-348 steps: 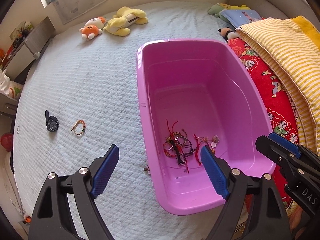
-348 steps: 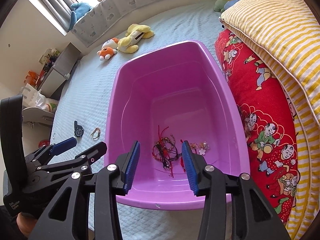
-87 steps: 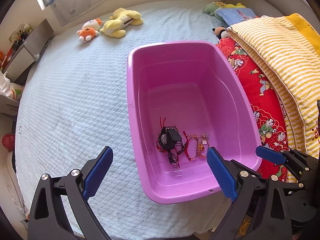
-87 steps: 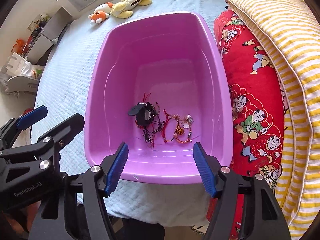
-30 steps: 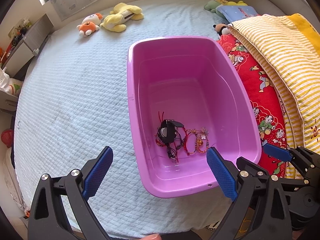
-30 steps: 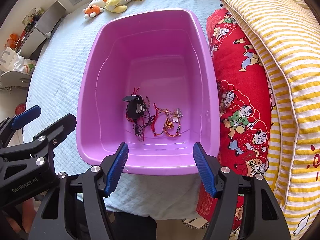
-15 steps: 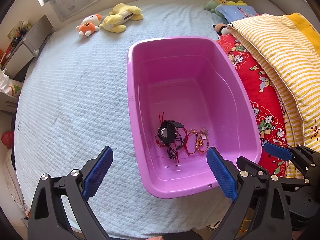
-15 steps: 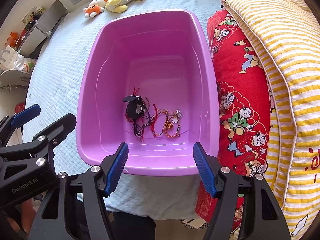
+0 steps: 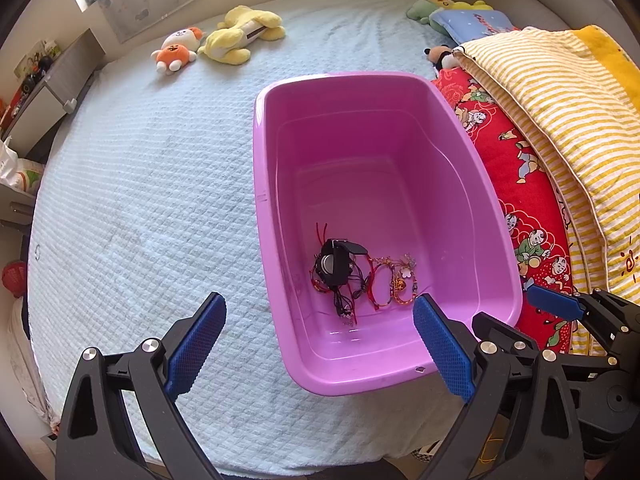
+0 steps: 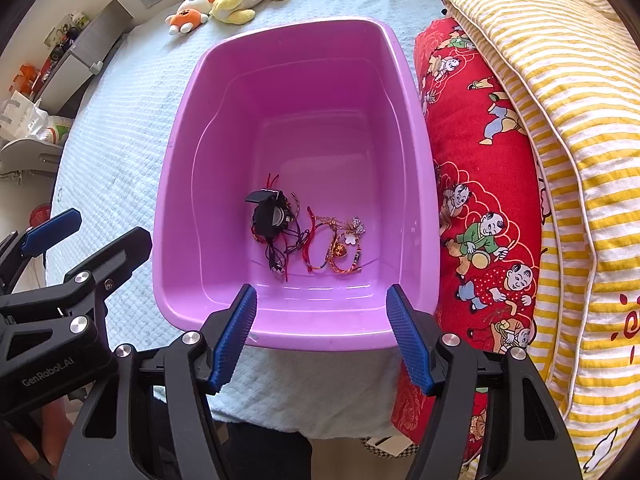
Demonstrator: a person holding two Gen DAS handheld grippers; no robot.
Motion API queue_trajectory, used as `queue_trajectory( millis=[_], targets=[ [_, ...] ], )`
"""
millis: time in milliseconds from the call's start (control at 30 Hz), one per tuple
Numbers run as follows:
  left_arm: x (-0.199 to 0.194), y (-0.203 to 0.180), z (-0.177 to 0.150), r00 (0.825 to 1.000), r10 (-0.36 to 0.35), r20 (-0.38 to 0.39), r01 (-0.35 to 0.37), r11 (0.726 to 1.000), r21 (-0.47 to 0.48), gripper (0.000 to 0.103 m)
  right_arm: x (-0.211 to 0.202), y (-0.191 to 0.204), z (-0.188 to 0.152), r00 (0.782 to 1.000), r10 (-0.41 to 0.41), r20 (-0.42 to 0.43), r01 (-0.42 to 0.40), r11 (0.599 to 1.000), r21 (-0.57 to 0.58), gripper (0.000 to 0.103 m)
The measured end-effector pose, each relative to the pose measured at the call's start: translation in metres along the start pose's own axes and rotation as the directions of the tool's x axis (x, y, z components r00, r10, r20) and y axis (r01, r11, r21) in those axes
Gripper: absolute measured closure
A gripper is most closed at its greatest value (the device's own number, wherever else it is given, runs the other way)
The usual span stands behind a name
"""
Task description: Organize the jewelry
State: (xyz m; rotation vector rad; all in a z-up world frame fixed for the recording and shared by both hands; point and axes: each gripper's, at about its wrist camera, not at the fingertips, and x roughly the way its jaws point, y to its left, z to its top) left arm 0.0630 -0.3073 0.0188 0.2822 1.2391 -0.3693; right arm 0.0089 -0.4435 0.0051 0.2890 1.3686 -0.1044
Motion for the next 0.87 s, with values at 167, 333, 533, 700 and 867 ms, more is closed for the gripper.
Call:
queue_trajectory(
  millis=[167, 333, 533, 700, 867],
  targets=[
    [0.0, 0.0007, -0.0002, 1.0, -0.003, 0.001, 0.003, 1.0, 0.002, 0.01, -0.0001, 0.0003, 0.0002, 1.0, 0.0, 0.0, 0.0, 1.0, 0.0, 0.039],
    [-0.0001, 0.0004, 0.0001, 1.0, -0.002, 0.002, 0.002, 1.0, 0.002, 0.01, 0.0008, 0.0004, 0.0001, 1.0, 0.001, -0.002, -0.001, 1.0, 0.001, 0.039],
    [-0.0036, -0.0003, -0.0008, 1.0, -0.01, 0.017, 0.01, 1.0, 0.015, 0.01, 0.0009, 0.0002, -0.0001, 1.0, 0.001, -0.002, -0.001, 1.0, 0.002, 0.039],
    [-0.0023, 0.0009, -0.0008, 1.0, -0.009, 0.002, 0.009, 1.0, 0.007, 0.01, 0.0009, 0.0003, -0.0004, 1.0, 0.002, -0.001, -0.002, 1.0, 0.003, 0.039],
    [-0.0024, 0.0031, -0.0027, 1.0, -0.01, -0.002, 0.01, 1.0, 0.005, 0.01, 0.0015, 0.0013, -0.0015, 1.0, 0.003, 0.0, -0.003, 1.0, 0.003, 0.039]
  ],
)
